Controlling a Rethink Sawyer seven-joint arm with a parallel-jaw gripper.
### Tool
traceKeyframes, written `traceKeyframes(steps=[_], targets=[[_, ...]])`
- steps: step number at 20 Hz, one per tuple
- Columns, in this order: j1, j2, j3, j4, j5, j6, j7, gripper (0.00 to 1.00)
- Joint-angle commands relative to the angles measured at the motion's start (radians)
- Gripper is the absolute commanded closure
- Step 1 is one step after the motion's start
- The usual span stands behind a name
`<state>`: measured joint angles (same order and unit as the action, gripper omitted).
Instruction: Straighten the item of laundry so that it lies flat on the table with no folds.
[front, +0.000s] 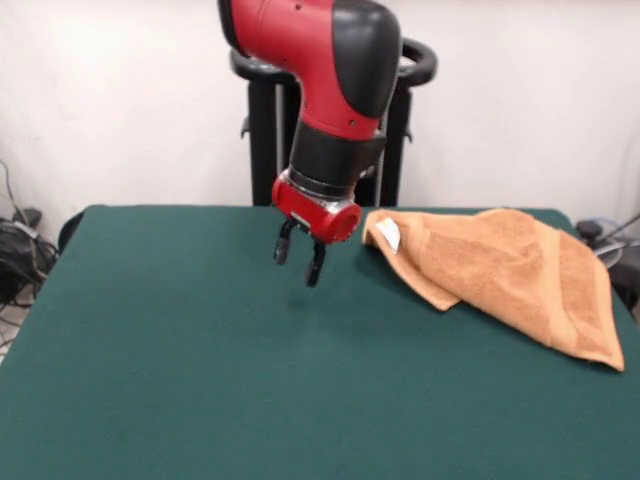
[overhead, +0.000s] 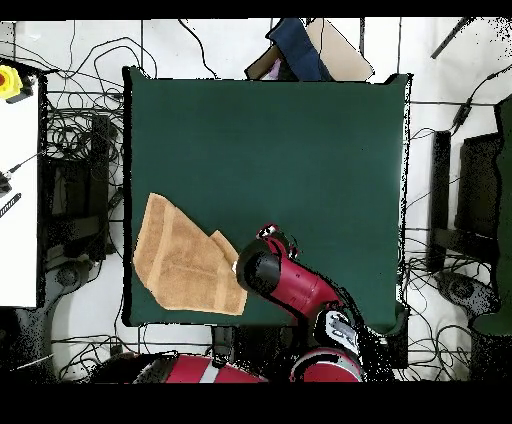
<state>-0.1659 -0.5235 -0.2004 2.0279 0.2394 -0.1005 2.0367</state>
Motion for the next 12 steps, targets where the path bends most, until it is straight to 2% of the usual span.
traceKeyframes(steps=[1, 6, 10, 12], targets=[[-0.040, 0.009, 0.076, -0.054, -0.073, 0.120, 0.037, 0.00], [0.030, 0.079, 0.071, -0.152, -0.013, 0.172, 0.066, 0.00], [0.050, 0.049, 0.073, -0.173, -0.007, 0.271, 0.067, 0.00], [0.026, 0.019, 0.115, -0.173, -0.018, 0.337, 0.059, 0.00]])
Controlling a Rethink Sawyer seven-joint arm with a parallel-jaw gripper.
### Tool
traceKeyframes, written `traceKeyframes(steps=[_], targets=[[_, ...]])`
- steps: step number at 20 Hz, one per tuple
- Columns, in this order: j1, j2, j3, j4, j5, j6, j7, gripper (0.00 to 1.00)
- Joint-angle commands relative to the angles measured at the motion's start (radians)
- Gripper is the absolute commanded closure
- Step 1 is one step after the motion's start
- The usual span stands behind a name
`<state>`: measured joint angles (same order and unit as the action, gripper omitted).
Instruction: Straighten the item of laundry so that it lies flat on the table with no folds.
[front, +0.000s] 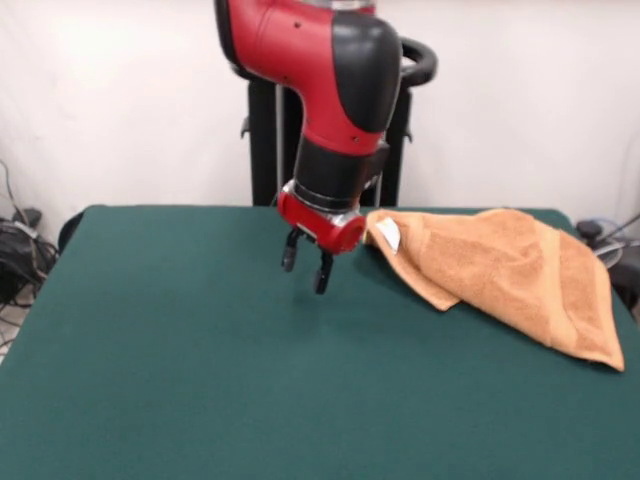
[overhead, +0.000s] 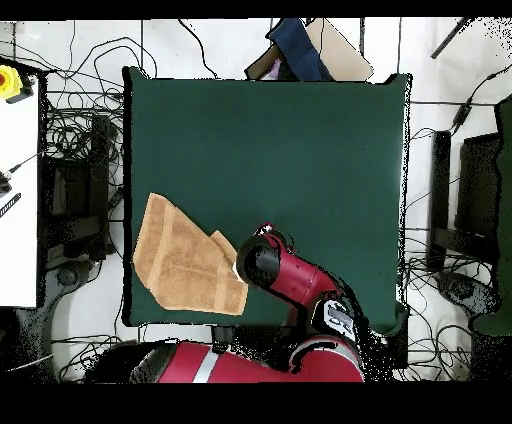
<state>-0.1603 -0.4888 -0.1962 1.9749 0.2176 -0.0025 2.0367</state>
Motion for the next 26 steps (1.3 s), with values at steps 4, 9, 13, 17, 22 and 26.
traceKeyframes(steps=[4, 9, 13, 17, 22, 26], targets=[[0.040, -0.048, 0.126, -0.120, 0.003, 0.304, 0.075, 0.00], [0.059, -0.082, 0.125, -0.124, -0.022, 0.383, 0.057, 0.00], [-0.006, -0.044, 0.222, -0.113, -0.027, 0.325, 0.018, 0.00], [-0.005, -0.003, 0.270, -0.111, 0.003, 0.281, 0.072, 0.00], [0.041, 0.021, 0.268, -0.098, 0.008, 0.219, 0.130, 0.00], [0.033, -0.006, 0.292, -0.063, -0.003, 0.259, 0.110, 0.00]])
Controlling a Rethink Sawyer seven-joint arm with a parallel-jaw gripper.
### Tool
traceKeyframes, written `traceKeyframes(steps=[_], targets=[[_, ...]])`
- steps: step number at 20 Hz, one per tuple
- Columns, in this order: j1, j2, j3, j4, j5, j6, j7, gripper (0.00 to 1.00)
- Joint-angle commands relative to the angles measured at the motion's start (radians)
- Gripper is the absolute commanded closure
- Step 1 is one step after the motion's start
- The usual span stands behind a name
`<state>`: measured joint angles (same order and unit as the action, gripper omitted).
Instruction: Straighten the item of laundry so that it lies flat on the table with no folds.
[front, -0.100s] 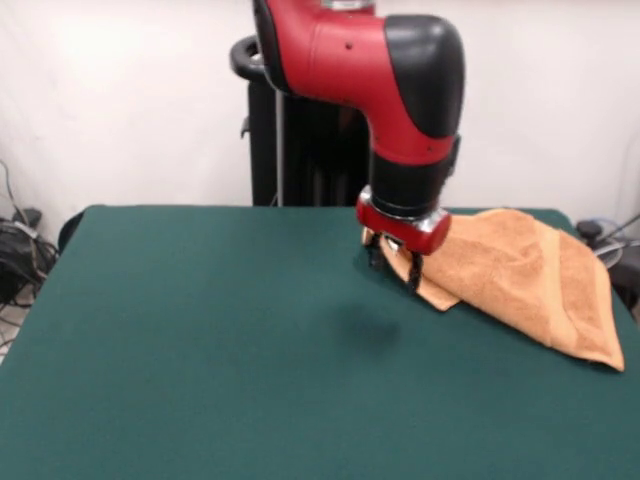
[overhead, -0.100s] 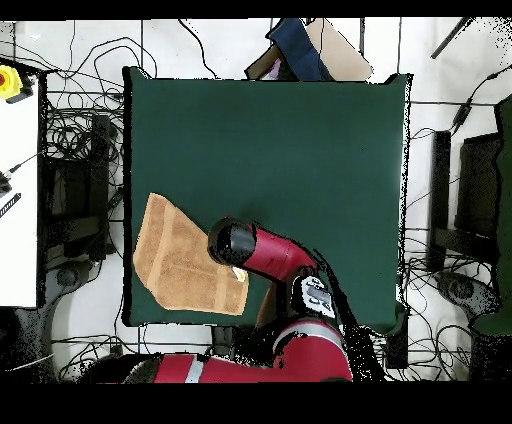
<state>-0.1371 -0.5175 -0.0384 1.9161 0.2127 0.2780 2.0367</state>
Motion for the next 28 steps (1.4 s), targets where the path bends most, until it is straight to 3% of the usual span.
traceKeyframes(steps=[1, 6, 12, 18, 22, 28], targets=[[0.009, 0.011, 0.138, 0.004, -0.001, -0.005, 0.104, 0.00], [0.031, -0.005, 0.143, 0.043, -0.018, -0.028, 0.114, 0.00], [0.051, 0.167, 0.148, -0.011, -0.063, -0.189, 0.110, 0.00], [0.124, 0.252, 0.118, -0.043, -0.044, -0.241, 0.141, 0.00], [0.105, 0.242, 0.162, 0.001, -0.046, -0.213, 0.133, 0.00], [0.145, 0.213, 0.122, 0.009, -0.043, -0.158, 0.127, 0.00]])
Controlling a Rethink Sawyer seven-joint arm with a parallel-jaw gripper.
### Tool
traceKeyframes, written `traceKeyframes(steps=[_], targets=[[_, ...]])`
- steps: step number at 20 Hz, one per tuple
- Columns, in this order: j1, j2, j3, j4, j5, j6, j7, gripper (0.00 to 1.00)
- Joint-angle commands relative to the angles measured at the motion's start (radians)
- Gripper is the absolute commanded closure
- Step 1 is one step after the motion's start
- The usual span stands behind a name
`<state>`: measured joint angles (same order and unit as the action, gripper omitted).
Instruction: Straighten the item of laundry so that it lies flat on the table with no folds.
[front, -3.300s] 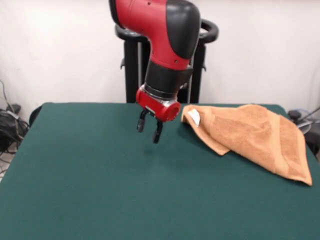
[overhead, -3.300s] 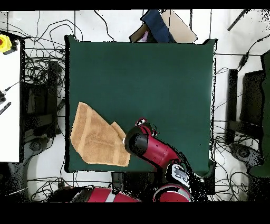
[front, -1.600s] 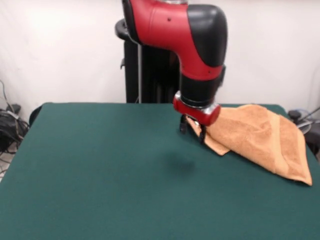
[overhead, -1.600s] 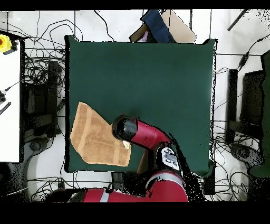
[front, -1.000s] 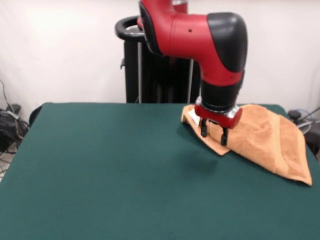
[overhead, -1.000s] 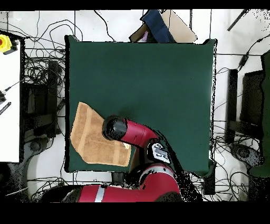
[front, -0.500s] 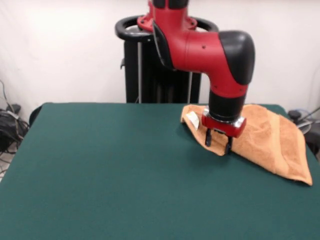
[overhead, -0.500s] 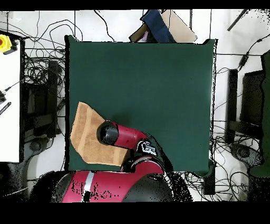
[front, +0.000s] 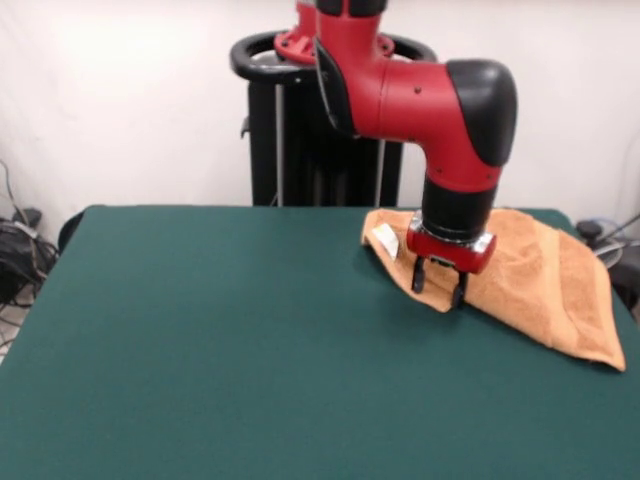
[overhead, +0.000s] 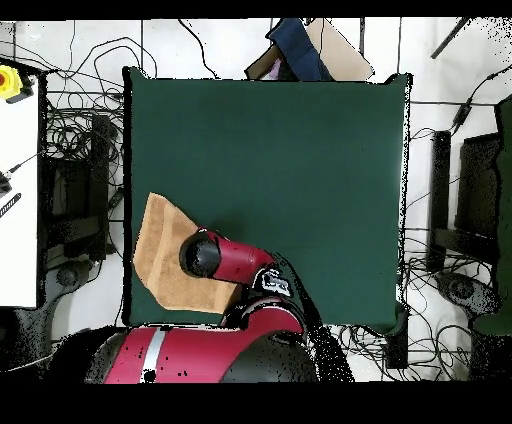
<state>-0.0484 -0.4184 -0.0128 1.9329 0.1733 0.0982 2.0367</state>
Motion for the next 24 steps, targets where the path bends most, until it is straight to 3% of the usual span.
traceKeyframes(steps=[1, 2, 3, 9, 12, 14, 17, 20, 22, 24], targets=[[0.069, 0.116, 0.082, -0.008, 0.002, 0.007, 0.138, 0.00], [0.082, 0.118, 0.068, -0.009, 0.006, -0.008, 0.150, 0.00], [0.089, 0.120, 0.061, -0.005, 0.007, -0.041, 0.160, 1.00], [0.166, 0.087, -0.023, -0.002, 0.038, -0.019, 0.191, 1.00], [0.112, 0.070, 0.012, 0.031, 0.006, -0.074, 0.177, 1.00], [0.099, 0.063, -0.018, 0.017, -0.037, -0.139, 0.150, 1.00], [0.056, 0.084, -0.078, -0.037, -0.085, -0.238, 0.125, 1.00], [-0.043, 0.119, -0.074, -0.089, -0.173, -0.357, 0.106, 1.00], [-0.009, 0.145, -0.162, -0.141, -0.186, -0.424, 0.098, 1.00], [-0.023, 0.155, -0.184, -0.173, -0.211, -0.437, 0.076, 1.00]])
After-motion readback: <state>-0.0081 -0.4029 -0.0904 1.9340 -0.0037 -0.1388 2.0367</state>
